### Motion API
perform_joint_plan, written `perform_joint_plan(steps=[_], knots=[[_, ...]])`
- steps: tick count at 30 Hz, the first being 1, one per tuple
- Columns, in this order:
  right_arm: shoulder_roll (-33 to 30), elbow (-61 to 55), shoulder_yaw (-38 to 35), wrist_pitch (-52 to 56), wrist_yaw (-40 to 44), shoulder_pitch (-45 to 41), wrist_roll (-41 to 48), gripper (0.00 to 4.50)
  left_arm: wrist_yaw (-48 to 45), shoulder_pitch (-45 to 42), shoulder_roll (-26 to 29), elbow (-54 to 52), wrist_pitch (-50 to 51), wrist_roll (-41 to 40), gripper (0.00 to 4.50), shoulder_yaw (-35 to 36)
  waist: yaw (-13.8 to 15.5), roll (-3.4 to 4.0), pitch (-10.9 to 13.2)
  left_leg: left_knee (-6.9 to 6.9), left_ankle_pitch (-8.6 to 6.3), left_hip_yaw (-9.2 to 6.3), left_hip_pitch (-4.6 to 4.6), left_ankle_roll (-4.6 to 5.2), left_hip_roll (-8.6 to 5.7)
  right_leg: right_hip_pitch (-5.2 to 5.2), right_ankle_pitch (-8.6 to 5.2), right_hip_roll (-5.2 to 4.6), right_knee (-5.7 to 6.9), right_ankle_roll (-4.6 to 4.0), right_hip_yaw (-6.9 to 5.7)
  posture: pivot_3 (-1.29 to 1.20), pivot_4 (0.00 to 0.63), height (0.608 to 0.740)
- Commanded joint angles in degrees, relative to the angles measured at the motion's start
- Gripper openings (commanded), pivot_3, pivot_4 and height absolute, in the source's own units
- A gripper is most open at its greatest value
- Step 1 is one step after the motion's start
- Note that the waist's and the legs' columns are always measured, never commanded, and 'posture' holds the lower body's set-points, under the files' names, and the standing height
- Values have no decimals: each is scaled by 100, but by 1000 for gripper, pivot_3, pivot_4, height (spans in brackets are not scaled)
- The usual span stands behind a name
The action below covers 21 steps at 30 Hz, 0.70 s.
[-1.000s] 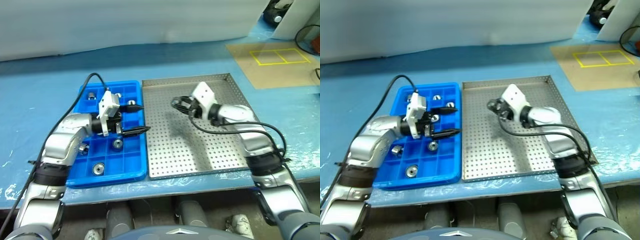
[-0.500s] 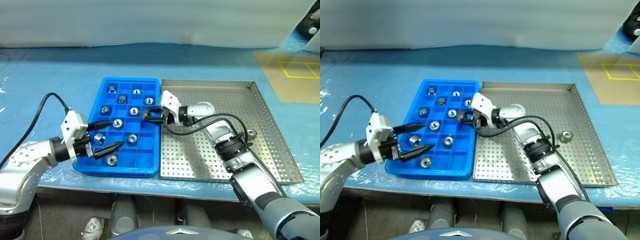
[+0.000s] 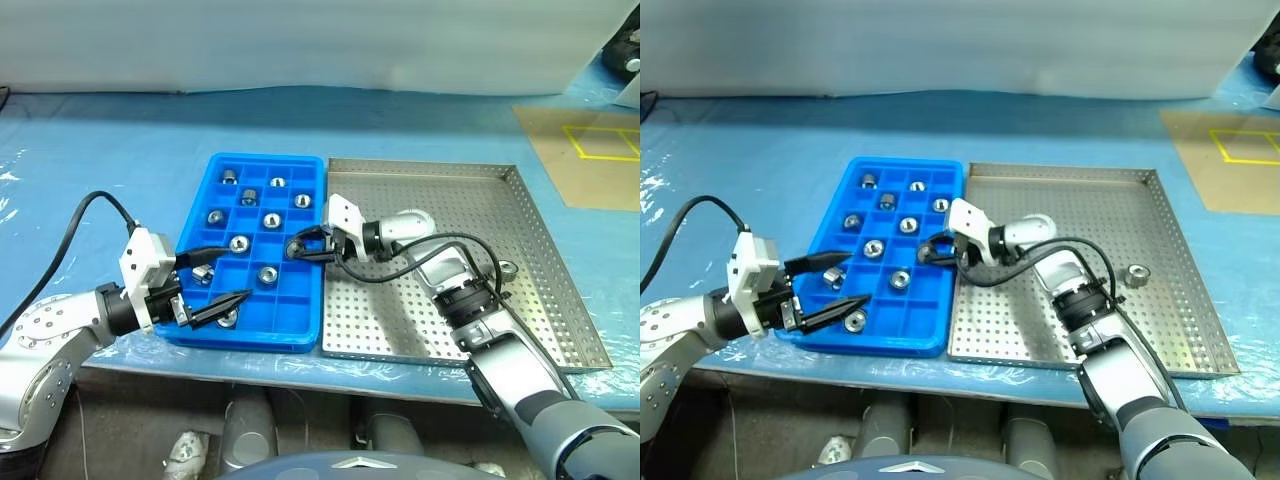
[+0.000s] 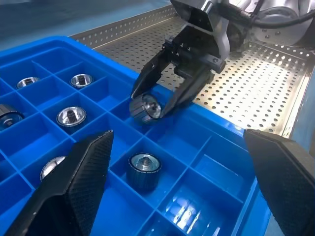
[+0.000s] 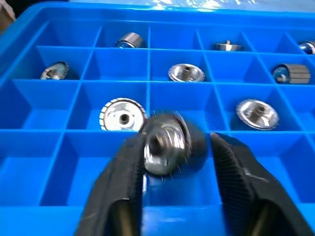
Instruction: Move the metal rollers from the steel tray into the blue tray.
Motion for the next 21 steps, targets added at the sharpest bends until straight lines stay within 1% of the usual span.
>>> perform_joint_plan(steps=[1, 3, 6, 12, 17, 21], knots=[[-40, -61, -135, 31, -279, -44, -104, 3205, -50, -150, 74, -1, -24, -64, 4500, -121, -3, 0, 0, 1, 1, 0, 1, -2, -1, 0, 0, 0, 2, 0, 0, 141, 150, 740], [-113, -129, -192, 64, -281, -24, -57, 3205, -97, -262, 88, 63, -35, -71, 4500, -200, -8, 0, -1, 1, 2, 0, 3, -4, -1, 0, 0, 0, 6, 0, 2, 118, 150, 740], [-210, -170, -352, 37, -594, 27, -134, 3205, -236, -598, 86, 301, -83, -29, 4500, -439, 0, 0, -1, 3, 4, 0, 4, -6, -1, 2, 0, -1, 11, 0, 2, 62, 150, 740], [-621, -845, -860, 626, -848, 314, 147, 3205, -665, -1549, -98, 1064, -311, 174, 4500, -1145, -52, -2, -2, 15, 17, 1, 6, -27, -5, 5, 1, -1, 23, 1, 7, -63, 150, 740], [-1113, -1406, -1407, 1099, -1456, 897, 56, 3205, -1388, -2722, -654, 2309, -782, 608, 4500, -2044, -215, -1, -4, 19, 20, 3, 9, -32, -7, 6, 2, 1, 27, 2, 13, -245, 150, 740], [-1365, -1963, -1830, 1429, -1890, 1476, 68, 3205, -1786, -3368, -1146, 3065, -1115, 883, 4500, -2474, -464, -2, -5, 19, 19, 6, 8, -29, -8, 5, 2, 3, 23, 2, 20, -382, 150, 740]])
